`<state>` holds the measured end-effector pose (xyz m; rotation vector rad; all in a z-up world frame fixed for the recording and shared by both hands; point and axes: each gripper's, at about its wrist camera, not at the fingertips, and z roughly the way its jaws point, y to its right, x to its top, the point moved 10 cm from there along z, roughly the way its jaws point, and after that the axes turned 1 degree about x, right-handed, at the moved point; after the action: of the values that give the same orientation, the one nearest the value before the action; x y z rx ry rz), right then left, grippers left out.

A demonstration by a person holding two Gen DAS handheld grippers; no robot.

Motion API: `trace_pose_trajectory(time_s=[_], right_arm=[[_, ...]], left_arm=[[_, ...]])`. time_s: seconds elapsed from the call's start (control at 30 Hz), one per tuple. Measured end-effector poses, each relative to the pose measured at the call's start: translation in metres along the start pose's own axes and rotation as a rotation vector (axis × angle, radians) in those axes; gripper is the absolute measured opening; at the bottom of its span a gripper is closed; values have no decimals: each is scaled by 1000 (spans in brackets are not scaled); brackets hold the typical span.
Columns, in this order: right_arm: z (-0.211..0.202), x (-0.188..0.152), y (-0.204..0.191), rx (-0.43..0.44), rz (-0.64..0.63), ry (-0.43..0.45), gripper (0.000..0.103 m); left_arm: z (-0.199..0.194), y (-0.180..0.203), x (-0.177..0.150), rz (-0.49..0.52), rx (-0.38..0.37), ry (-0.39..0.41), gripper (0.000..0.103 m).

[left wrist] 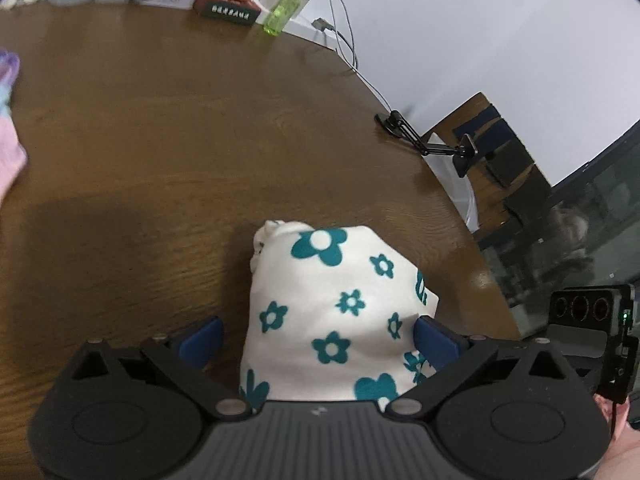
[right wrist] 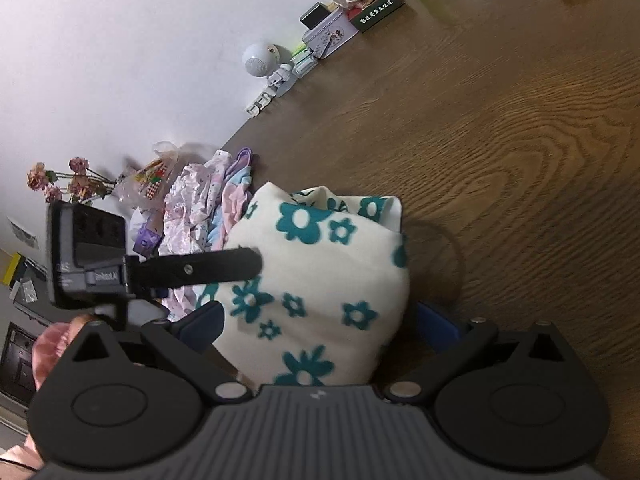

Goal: Fold clothes
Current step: 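Grip the flowered bundle with both tools from opposite sides, then lift the bundle with both tools and carry it toward the wall items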

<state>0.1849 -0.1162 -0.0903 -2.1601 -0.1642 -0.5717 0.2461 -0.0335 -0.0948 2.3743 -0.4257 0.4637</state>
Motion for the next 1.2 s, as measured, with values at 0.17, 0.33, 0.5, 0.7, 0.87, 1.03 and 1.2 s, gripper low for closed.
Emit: trace_pose_trajectory(time_s=[0.17, 0.33, 0.5, 0.7, 0.87, 1.03, 1.2], right_arm=[[5, 0, -3, -8, 7, 21, 91], [2, 1, 6, -14, 64, 62, 69], [3, 2, 1, -3, 36, 69, 50], [-2, 19, -8, 23, -29, 74, 38], [-8, 44, -15, 37, -105, 88, 38], [-17, 92, -17, 44, -176, 135, 38], [-21, 163, -23, 21, -262, 190, 38]], left_arm=[[2, 0, -1, -7, -62, 13, 81], [-2, -4, -5, -51, -88, 51, 74], [-8, -6, -11, -123, -100, 104, 67], [-21, -9, -8, -223, -139, 178, 65], [-25, -2, 14, -270, -164, 256, 65], [-31, 12, 60, -298, -191, 356, 65], [-27, 26, 135, -273, -178, 457, 65]])
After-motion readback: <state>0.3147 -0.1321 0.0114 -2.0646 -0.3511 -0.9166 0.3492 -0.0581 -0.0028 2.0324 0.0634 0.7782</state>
